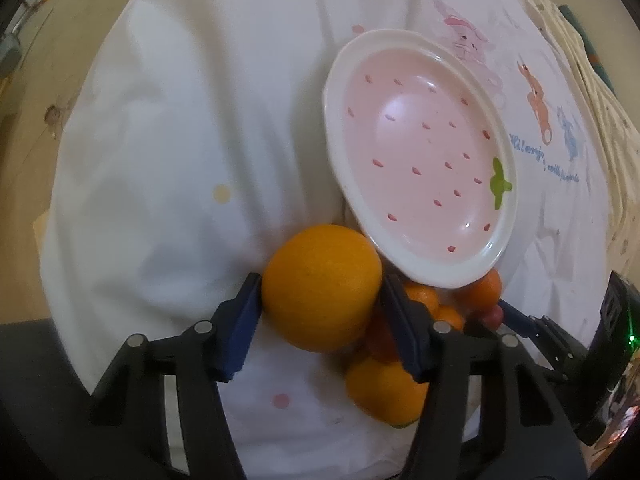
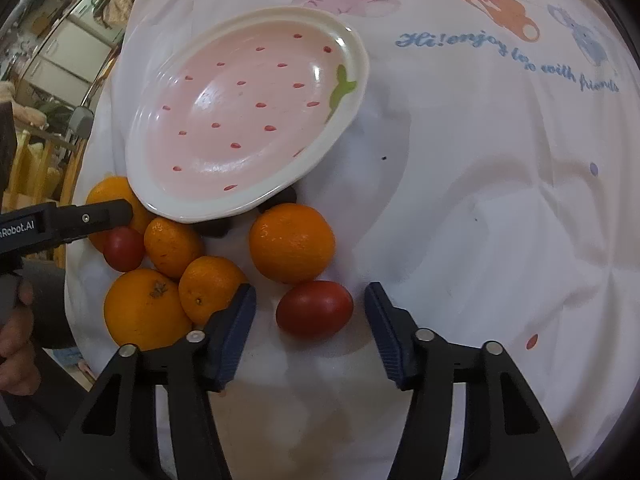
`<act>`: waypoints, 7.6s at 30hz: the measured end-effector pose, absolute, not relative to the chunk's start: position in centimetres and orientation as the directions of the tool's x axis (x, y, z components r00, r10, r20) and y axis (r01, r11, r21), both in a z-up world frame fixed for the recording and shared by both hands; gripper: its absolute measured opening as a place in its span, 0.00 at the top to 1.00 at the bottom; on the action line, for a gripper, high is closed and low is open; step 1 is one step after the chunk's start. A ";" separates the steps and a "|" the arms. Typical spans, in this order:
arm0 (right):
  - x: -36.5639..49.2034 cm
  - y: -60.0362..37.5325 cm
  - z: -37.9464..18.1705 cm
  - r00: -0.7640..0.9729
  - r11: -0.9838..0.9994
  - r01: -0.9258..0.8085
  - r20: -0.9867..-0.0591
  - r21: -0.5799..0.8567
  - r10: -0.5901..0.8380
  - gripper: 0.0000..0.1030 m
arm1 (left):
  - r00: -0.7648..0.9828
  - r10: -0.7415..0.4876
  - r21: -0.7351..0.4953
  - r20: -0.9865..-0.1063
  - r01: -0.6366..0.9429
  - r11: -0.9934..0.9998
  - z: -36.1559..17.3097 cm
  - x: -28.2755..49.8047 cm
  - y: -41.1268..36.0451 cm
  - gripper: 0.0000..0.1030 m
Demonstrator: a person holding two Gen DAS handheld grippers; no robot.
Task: Organize fruits
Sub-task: 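Grasp a large orange with the left tool while the right tool grasps a red tomato, then carry the orange and the tomato over the pink strawberry plate with both tools, then open the left tool to drop the orange while the right tool drops the tomato, then withdraw both tools from the plate back toward the fruit pile, then grasp another large orange with the left tool while the right tool grasps a tangerine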
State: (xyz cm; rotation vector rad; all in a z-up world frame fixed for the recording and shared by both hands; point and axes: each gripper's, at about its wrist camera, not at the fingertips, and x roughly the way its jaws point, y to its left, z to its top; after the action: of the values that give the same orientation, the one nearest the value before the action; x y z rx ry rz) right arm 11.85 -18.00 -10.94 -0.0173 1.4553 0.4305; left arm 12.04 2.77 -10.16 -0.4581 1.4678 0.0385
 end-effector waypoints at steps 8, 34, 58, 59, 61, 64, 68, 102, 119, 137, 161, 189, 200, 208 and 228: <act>12.1 -17.8 -10.7 0.071 0.921 -0.311 -0.961 0.233 0.267 0.61 | 0.133 -0.233 -0.262 -0.963 -0.286 0.922 -9.9 11.8 2.7 0.50; 10.9 -22.0 -5.9 0.193 0.914 -0.243 -0.908 0.324 0.373 0.61 | 0.285 -0.083 -0.151 -0.955 -0.226 0.962 -5.4 10.6 2.5 0.52; 16.4 -23.4 -0.1 0.439 0.898 -0.252 -0.785 0.360 0.438 0.61 | 0.384 -0.059 -0.093 -0.921 -0.071 0.993 -0.6 16.8 0.4 0.52; 16.9 -23.4 -0.3 0.438 0.898 -0.251 -0.786 0.360 0.437 0.61 | 0.379 -0.062 -0.093 -0.923 -0.062 0.994 -0.9 17.2 0.1 0.52; 17.7 -23.4 -0.7 0.434 0.898 -0.247 -0.787 0.365 0.439 0.61 | 0.371 -0.066 -0.089 -0.926 -0.047 0.995 -1.3 18.0 -0.3 0.52; 19.0 -23.1 -1.4 0.425 0.900 -0.244 -0.795 0.360 0.433 0.61 | 0.356 -0.069 -0.083 -0.932 -0.023 0.996 -2.1 19.2 -1.1 0.52; 20.6 -22.4 -2.5 0.408 0.907 -0.251 -0.812 0.339 0.417 0.61 | 0.331 -0.091 -0.097 -0.939 -0.003 0.995 -3.4 20.8 -1.7 0.52; 25.6 -19.5 -9.5 0.232 0.867 -0.220 -0.839 0.447 0.492 0.60 | 0.226 -0.140 -0.159 -0.964 -0.072 0.985 -9.1 25.4 -1.1 0.50; 25.4 -18.3 -8.4 0.286 0.878 -0.263 -0.836 0.401 0.468 0.33 | 0.260 -0.119 -0.142 -0.958 -0.069 0.987 -8.3 24.9 -1.1 0.18; 24.8 -20.4 -5.1 0.368 0.879 -0.238 -0.800 0.413 0.475 0.32 | 0.363 -0.047 -0.071 -0.931 -0.052 0.996 -5.2 22.8 -0.3 0.17; 14.9 -24.1 -0.3 0.472 0.907 -0.178 -0.776 0.382 0.419 0.10 | 0.471 -0.059 -0.118 -0.880 -0.096 0.988 0.0 13.2 2.0 0.10; 11.2 -24.7 -3.7 0.370 0.929 -0.023 -0.860 0.370 0.352 0.10 | 0.148 -0.178 -0.201 -0.973 -0.159 0.967 -6.9 8.9 -0.2 0.11; 11.2 -24.9 -3.9 0.364 0.930 -0.009 -0.865 0.368 0.346 0.10 | 0.044 -0.181 -0.183 -0.982 -0.044 0.982 -10.1 7.9 -5.6 0.18; 11.3 -25.0 -4.0 0.364 0.930 0.000 -0.866 0.369 0.343 0.10 | 0.048 -0.136 -0.134 -0.990 0.038 0.990 -10.5 7.7 -6.9 0.45; 11.9 -21.9 -6.7 0.262 0.949 -0.092 -0.912 0.302 0.316 0.12 | 0.226 -0.170 -0.193 -0.959 -0.085 0.977 -5.1 7.7 0.0 0.48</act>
State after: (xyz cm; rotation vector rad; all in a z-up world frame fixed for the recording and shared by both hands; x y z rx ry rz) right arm 11.93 -21.89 -6.66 0.2033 1.2780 0.2784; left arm 7.71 0.03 -5.05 -0.2221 1.3452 -0.0590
